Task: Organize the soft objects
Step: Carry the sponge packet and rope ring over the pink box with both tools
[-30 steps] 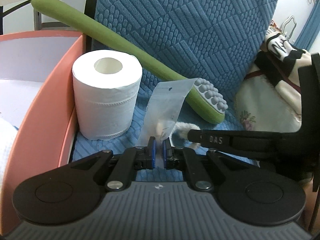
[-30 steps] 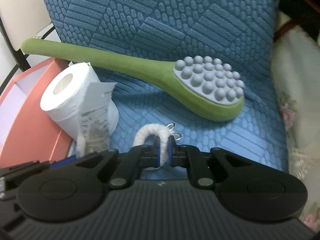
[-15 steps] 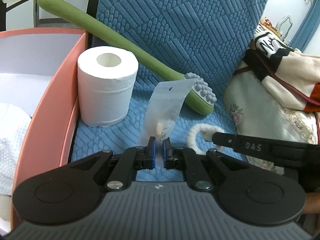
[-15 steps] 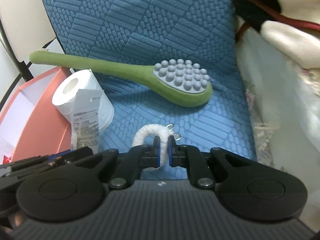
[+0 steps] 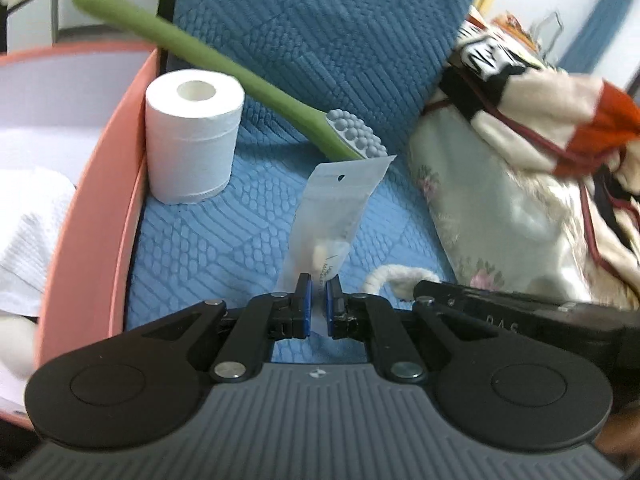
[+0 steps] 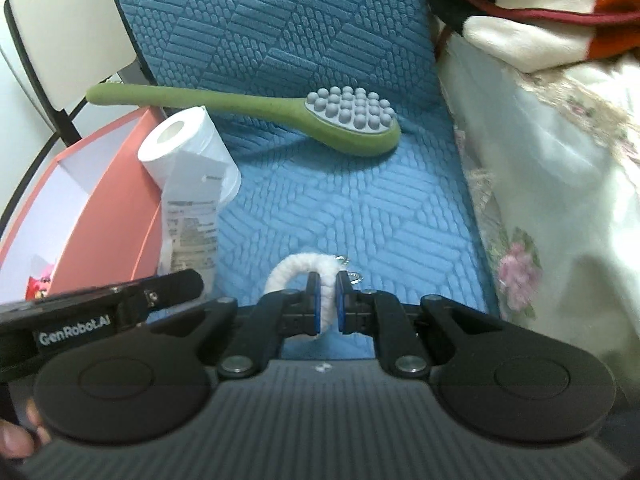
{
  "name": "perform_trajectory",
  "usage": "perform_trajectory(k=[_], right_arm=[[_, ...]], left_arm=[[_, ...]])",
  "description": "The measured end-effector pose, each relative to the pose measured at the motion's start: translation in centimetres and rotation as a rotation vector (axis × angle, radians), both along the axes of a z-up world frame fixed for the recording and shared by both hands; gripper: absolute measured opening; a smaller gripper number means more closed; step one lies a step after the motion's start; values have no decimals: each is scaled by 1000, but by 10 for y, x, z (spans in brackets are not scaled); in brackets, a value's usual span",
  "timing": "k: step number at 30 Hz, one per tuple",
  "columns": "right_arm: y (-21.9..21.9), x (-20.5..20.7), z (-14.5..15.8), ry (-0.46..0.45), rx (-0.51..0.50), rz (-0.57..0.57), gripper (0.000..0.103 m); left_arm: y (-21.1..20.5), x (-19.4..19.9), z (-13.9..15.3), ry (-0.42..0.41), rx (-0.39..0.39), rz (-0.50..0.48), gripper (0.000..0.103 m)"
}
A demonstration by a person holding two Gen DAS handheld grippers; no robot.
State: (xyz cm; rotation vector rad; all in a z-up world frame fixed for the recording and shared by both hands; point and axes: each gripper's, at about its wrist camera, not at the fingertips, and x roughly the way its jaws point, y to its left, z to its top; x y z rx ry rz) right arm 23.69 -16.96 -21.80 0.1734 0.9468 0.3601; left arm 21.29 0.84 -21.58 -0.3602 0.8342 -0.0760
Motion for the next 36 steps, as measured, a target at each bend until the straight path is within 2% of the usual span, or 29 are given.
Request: perform_trajectory(k=[4,8,14,19,28,32,36], right_arm=[[-6,-10,11,14,18,-21,11],[-7,-13,34,-2,24,-17,11],[-3,-5,77,-49,48,18,11],[11,6,115,-101,67,52,11],[66,14,173,-209,115,155,11],[101,11,188,-235,141,209,11],[135,8,192,-244,148,253,11]], left_arm=[[3,-10,10,24,-23,-4,8],[13,-17,27,35,-63,21,8],[29,-17,65,45,-70,32,8],[51,-14,101,18,-57,59,8],[110,-24,155,-46,-41,140,9],[146,-36,169,-64,-31,184,9],[181,-47,170,-52,-16,224,9]])
